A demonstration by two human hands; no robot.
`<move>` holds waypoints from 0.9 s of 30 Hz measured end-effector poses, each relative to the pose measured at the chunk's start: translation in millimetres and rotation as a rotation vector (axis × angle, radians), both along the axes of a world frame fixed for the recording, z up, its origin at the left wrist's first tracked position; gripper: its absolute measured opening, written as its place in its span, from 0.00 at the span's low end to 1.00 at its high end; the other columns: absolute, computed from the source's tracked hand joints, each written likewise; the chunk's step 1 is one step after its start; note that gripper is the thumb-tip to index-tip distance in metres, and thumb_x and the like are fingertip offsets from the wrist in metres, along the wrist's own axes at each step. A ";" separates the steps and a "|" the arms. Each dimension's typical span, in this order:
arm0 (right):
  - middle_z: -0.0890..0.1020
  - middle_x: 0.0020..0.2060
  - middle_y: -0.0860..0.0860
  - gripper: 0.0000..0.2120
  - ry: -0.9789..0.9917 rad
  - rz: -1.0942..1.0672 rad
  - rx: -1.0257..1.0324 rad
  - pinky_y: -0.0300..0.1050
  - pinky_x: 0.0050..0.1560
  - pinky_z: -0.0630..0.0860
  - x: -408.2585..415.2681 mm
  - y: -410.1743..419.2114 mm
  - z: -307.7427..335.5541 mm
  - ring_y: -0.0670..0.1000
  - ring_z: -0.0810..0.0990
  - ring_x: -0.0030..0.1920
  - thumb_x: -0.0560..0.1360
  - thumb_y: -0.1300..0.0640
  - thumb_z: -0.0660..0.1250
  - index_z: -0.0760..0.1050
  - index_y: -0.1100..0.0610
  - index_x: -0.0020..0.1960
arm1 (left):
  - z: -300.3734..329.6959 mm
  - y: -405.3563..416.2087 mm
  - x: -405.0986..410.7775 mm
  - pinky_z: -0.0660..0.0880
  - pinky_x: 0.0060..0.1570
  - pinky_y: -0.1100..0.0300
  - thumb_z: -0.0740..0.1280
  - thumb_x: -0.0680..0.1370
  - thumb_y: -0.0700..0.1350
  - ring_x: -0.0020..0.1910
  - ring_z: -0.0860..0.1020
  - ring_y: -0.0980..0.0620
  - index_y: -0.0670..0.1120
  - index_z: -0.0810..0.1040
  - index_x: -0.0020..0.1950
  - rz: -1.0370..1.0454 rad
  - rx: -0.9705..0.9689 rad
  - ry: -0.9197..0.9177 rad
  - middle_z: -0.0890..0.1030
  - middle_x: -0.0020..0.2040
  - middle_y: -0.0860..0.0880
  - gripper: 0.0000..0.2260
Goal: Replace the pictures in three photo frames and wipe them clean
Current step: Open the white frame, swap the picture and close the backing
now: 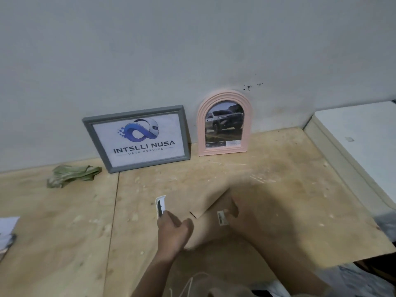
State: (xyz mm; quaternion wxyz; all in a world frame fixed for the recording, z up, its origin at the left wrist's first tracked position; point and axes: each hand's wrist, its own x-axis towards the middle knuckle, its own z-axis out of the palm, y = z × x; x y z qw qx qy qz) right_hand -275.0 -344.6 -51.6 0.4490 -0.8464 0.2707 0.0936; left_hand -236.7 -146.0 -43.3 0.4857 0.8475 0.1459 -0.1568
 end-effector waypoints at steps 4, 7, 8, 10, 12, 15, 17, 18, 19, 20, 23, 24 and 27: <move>0.61 0.74 0.56 0.31 -0.028 0.131 -0.027 0.42 0.70 0.56 1.8 20.9 -5.3 0.54 0.59 0.73 0.76 0.54 0.66 0.58 0.59 0.75 | -9.4 21.2 -9.4 0.75 0.46 0.52 0.72 0.67 0.49 0.46 0.75 0.45 0.43 0.70 0.45 -0.040 0.135 -0.017 0.73 0.48 0.44 0.15; 0.61 0.74 0.56 0.32 -0.047 0.179 -0.063 0.41 0.70 0.55 1.7 27.5 -7.9 0.54 0.59 0.74 0.75 0.54 0.67 0.59 0.61 0.74 | -9.0 26.1 -16.5 0.73 0.46 0.53 0.71 0.68 0.47 0.46 0.72 0.46 0.44 0.68 0.44 -0.066 0.206 -0.080 0.70 0.46 0.47 0.14; 0.61 0.73 0.57 0.31 -0.058 0.188 -0.056 0.39 0.69 0.55 2.1 28.5 -7.3 0.54 0.59 0.73 0.75 0.56 0.67 0.59 0.62 0.74 | -10.0 27.0 -17.9 0.72 0.45 0.53 0.71 0.67 0.48 0.47 0.72 0.46 0.44 0.68 0.44 -0.079 0.219 -0.100 0.70 0.46 0.48 0.15; 0.64 0.71 0.59 0.30 -0.084 0.202 -0.062 0.38 0.67 0.56 4.7 30.2 -4.7 0.55 0.61 0.72 0.75 0.57 0.67 0.61 0.64 0.72 | -13.1 28.9 -18.8 0.71 0.46 0.54 0.70 0.67 0.49 0.48 0.70 0.47 0.43 0.67 0.47 -0.105 0.240 -0.124 0.69 0.48 0.48 0.17; 0.66 0.69 0.61 0.28 -0.106 0.220 -0.096 0.37 0.63 0.58 6.8 31.9 -4.7 0.57 0.64 0.69 0.74 0.58 0.68 0.64 0.66 0.70 | -15.7 31.2 -20.4 0.69 0.47 0.56 0.70 0.68 0.50 0.50 0.69 0.47 0.43 0.66 0.50 -0.126 0.235 -0.144 0.69 0.50 0.48 0.19; 0.63 0.72 0.60 0.30 -0.093 0.260 -0.110 0.35 0.65 0.55 6.6 34.3 -8.9 0.55 0.60 0.72 0.74 0.57 0.67 0.61 0.64 0.72 | -17.4 33.4 -24.4 0.70 0.50 0.57 0.70 0.69 0.50 0.55 0.70 0.46 0.43 0.65 0.57 -0.164 0.238 -0.151 0.70 0.55 0.47 0.23; 0.57 0.75 0.58 0.35 -0.093 0.287 -0.097 0.35 0.68 0.52 4.8 32.9 -13.8 0.54 0.55 0.75 0.73 0.57 0.69 0.57 0.62 0.74 | -19.3 34.2 -27.8 0.67 0.62 0.57 0.69 0.70 0.52 0.68 0.65 0.41 0.39 0.60 0.68 -0.213 0.247 -0.126 0.66 0.69 0.42 0.33; 0.54 0.76 0.57 0.37 -0.085 0.306 -0.091 0.35 0.68 0.51 3.4 31.3 -15.3 0.53 0.52 0.76 0.73 0.55 0.70 0.55 0.61 0.75 | -20.0 35.3 -29.9 0.60 0.68 0.60 0.68 0.72 0.52 0.75 0.57 0.42 0.38 0.53 0.74 -0.248 0.258 -0.102 0.56 0.76 0.41 0.39; 0.52 0.76 0.56 0.40 -0.076 0.337 -0.095 0.35 0.68 0.51 1.7 28.8 -16.5 0.52 0.50 0.76 0.71 0.53 0.72 0.54 0.60 0.76 | -19.4 36.7 -32.0 0.52 0.70 0.64 0.68 0.73 0.53 0.78 0.48 0.46 0.39 0.46 0.77 -0.285 0.270 -0.090 0.47 0.78 0.42 0.43; 0.51 0.76 0.55 0.44 -0.066 0.373 -0.105 0.35 0.68 0.51 0.3 25.1 -17.8 0.52 0.49 0.76 0.69 0.50 0.74 0.52 0.59 0.76 | -20.7 38.7 -33.4 0.47 0.68 0.66 0.68 0.74 0.54 0.78 0.43 0.48 0.40 0.41 0.77 -0.318 0.278 -0.100 0.41 0.78 0.43 0.45; 0.48 0.77 0.54 0.53 -0.044 0.486 -0.127 0.36 0.70 0.49 -2.8 11.3 -19.8 0.51 0.44 0.77 0.62 0.45 0.78 0.50 0.57 0.77 | -21.6 45.2 -34.3 0.48 0.68 0.66 0.70 0.73 0.55 0.77 0.39 0.51 0.41 0.36 0.77 -0.373 0.254 -0.074 0.35 0.77 0.44 0.49; 0.47 0.77 0.54 0.54 -0.033 0.514 -0.137 0.37 0.70 0.49 -3.1 7.1 -19.6 0.50 0.43 0.76 0.62 0.47 0.79 0.49 0.56 0.77 | -20.9 47.2 -33.5 0.51 0.68 0.66 0.71 0.72 0.55 0.77 0.41 0.51 0.42 0.36 0.77 -0.384 0.243 -0.054 0.34 0.77 0.45 0.51; 0.49 0.76 0.55 0.54 -0.034 0.552 -0.173 0.34 0.69 0.48 -1.6 0.1 -20.1 0.51 0.45 0.77 0.61 0.52 0.79 0.50 0.57 0.76 | -19.6 52.0 -31.8 0.61 0.64 0.64 0.74 0.71 0.50 0.77 0.53 0.49 0.44 0.36 0.77 -0.387 0.244 -0.011 0.35 0.77 0.47 0.52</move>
